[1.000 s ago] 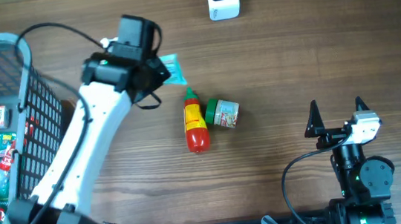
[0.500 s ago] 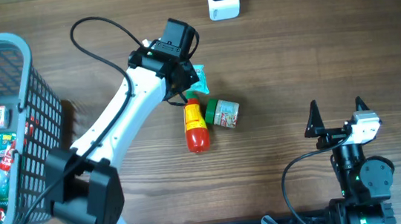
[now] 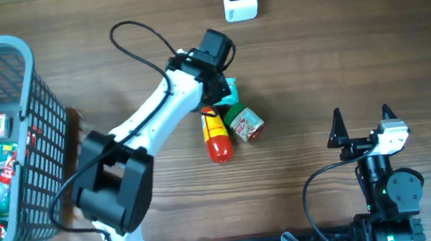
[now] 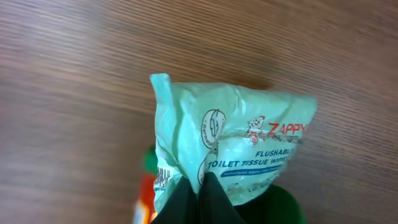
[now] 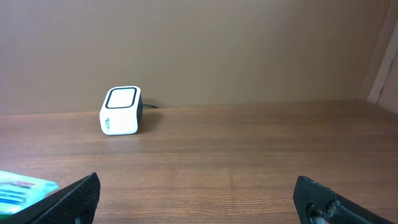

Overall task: Scan the item barcode
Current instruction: 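Carry the wipes pack with the left gripper and set it beside the jar, then reach the left gripper into the basket and grasp the red Nescafe stick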

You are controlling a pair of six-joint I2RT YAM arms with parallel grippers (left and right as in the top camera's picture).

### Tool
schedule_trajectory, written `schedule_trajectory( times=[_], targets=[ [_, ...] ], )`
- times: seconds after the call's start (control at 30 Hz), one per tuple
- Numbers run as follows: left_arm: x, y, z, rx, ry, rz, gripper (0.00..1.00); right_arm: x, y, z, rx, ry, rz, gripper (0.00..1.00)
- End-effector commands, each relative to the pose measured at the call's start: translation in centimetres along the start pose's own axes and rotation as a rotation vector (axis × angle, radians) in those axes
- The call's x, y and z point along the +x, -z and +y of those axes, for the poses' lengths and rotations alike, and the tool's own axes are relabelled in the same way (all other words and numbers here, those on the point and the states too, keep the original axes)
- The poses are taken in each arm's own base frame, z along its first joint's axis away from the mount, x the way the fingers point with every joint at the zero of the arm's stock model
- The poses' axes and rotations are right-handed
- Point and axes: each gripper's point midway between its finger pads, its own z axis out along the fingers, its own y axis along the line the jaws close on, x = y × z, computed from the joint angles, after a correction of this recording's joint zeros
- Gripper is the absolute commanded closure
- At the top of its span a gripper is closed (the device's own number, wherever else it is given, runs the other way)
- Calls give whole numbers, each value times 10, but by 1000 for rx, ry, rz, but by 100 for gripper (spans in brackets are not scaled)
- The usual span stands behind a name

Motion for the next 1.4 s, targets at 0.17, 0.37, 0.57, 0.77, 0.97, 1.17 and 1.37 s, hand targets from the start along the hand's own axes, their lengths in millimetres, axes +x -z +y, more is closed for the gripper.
schedule_trajectory(
  times=[0.17,0.37,0.57,0.77,0.97,1.17,1.37],
  targets=[
    [25,-33,-28,2,-76,18,96,1,0,4,-22,8,1,0],
    [30,-30,-23,-23,-83,41,46,1,0,4,-22,9,1,0],
    [6,5,-14,-16,-54,-16,9,1,0,4,-22,9,1,0],
    [-33,59,2,-14,-56,-187,0,1,0,4,-22,9,1,0],
    [-61,111,22,14,-38,-311,0,1,0,4,-22,9,1,0],
    [-87,171,73,-98,35,-494,0,1,0,4,-22,9,1,0],
    [-91,211,110,-152,101,-581,0,1,0,4,-22,9,1,0]
  ],
)
